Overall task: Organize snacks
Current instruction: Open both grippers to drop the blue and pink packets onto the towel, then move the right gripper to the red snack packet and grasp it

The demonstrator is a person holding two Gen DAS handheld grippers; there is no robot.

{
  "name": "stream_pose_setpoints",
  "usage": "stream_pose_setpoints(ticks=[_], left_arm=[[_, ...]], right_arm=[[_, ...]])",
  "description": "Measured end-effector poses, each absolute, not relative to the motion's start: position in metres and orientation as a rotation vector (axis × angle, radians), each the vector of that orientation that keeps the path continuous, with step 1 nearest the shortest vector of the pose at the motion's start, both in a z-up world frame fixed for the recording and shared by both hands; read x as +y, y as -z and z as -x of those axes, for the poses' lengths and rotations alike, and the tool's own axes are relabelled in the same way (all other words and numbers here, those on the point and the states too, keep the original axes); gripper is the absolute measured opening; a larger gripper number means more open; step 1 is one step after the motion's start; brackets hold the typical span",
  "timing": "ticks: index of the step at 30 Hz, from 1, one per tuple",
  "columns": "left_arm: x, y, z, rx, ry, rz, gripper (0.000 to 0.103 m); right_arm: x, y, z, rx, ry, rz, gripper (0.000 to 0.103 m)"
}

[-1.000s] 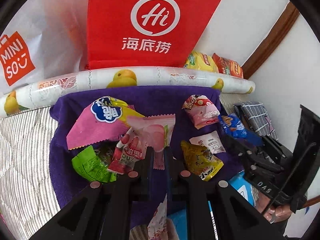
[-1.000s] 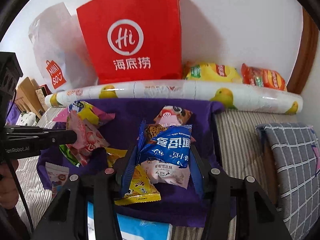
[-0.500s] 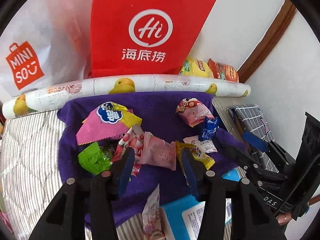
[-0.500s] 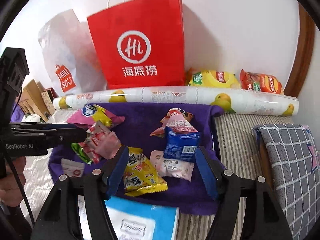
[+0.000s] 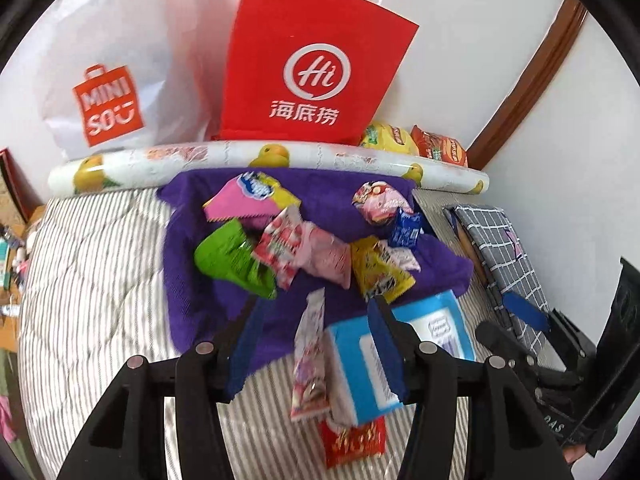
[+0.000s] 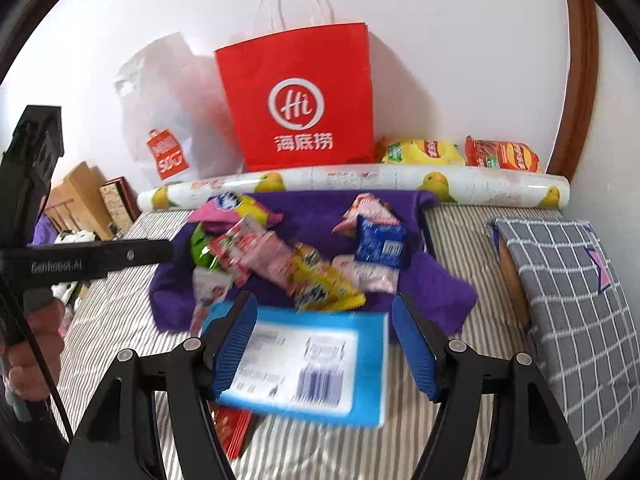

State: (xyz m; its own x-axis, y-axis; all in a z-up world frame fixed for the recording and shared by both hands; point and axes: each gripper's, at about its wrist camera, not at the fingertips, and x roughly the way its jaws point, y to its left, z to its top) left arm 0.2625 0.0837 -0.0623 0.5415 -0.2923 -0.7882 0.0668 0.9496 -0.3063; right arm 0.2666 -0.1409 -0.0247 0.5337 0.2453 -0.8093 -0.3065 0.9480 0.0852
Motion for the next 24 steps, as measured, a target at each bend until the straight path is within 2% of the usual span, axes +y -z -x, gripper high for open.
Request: stream_pose_setpoints(ticks=[8, 18, 24], left_arm=[[0.11, 0.07, -0.222, 0.981, 0.163, 0.29, 0.054], [0.134, 0.089, -0.191, 0.999, 0.148, 0.307, 0.054], [0.146, 0.099, -0.185, 1.005, 0.16, 0.328, 0.054]], right_arm=[[-0.122, 0.043, -0.209, 1.014, -0.428, 0.076, 0.069], [-0.093, 0.107, -0.177, 1.199, -0.467, -0.029, 0.07], [-0.086, 0.122, -0.182, 1.215, -0.444, -0.115, 0.079]])
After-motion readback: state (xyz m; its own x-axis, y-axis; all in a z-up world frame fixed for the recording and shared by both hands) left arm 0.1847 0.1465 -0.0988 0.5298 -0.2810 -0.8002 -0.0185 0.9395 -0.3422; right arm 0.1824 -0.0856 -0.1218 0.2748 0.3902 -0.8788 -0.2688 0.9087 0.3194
